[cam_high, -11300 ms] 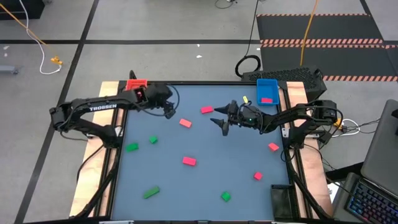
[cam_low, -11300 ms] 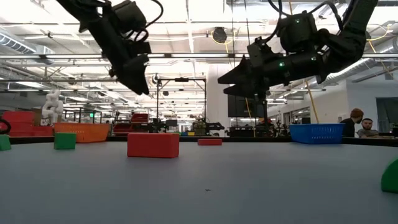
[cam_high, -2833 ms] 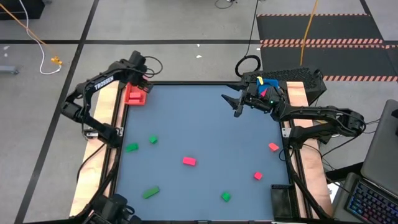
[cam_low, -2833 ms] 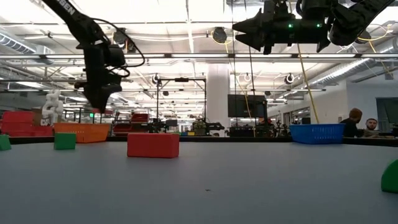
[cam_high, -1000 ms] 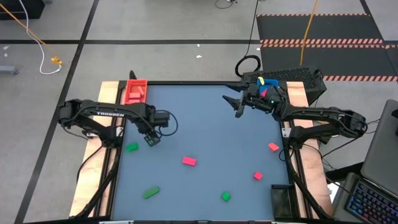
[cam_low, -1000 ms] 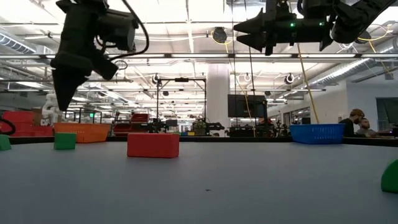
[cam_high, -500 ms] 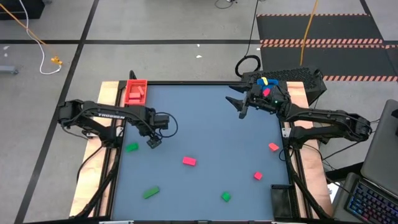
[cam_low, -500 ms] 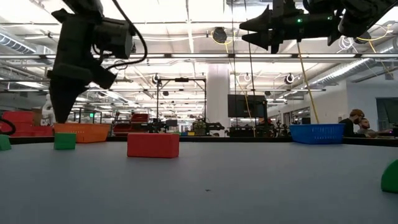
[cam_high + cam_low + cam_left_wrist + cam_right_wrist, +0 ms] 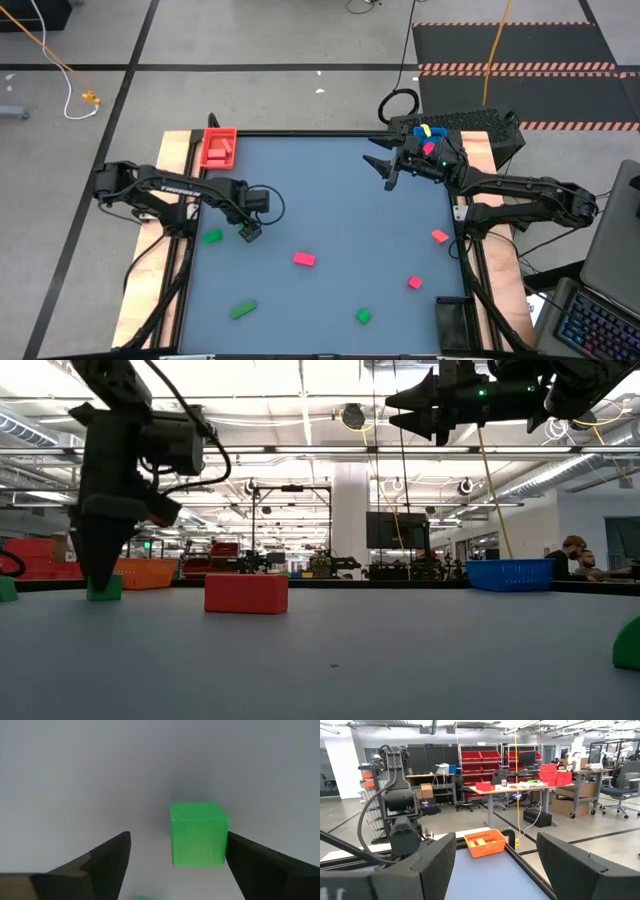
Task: Sort & place blocks by color
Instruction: Put the green block into the black bin
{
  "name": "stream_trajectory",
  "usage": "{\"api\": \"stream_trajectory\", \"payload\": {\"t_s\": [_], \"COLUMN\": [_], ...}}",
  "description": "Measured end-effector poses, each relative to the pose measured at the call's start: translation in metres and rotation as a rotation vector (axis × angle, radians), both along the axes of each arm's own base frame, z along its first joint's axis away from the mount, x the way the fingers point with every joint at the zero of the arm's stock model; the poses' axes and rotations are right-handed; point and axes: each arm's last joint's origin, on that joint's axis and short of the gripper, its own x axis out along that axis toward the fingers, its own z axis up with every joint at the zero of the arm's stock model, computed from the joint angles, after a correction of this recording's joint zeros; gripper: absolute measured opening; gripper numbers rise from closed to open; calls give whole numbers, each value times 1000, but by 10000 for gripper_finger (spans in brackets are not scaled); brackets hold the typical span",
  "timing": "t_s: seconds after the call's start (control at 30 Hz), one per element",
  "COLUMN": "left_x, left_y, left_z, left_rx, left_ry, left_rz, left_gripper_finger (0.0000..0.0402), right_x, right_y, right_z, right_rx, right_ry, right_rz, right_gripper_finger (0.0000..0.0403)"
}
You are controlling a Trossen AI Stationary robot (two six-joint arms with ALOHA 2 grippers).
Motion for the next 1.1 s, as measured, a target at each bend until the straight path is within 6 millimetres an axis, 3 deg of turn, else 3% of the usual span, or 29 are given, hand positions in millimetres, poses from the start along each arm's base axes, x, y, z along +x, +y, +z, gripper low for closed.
{"api": "stream_trajectory", "payload": {"t_s": [0.23, 0.47, 0.63, 0.77, 0.9, 1.1], "left_x": [1, 3, 12, 33, 54, 91], "left_y": [0, 1, 5, 13, 17, 6], "left_z": [-7, -7, -3, 14, 39, 75], "left_rx": [15, 41, 62, 136, 361, 761], "left_ry": [-48, -68, -150, -288, -377, -629], "left_rz": [-6, -41, -125, -224, -411, -688], "left_gripper_finger": [251, 131, 133, 133, 133, 149], "right_x": [0, -3, -7, -5, 3, 27], "right_y": [0, 1, 3, 2, -2, -4], "right_z": [0, 3, 2, -2, -12, -35], "right_rx": [0, 11, 41, 156, 337, 465], "right_ry": [0, -13, 16, 20, -2, 23], "right_rz": [0, 3, 3, 4, 12, 98], "right_gripper_finger": [270, 270, 270, 270, 270, 270]}}
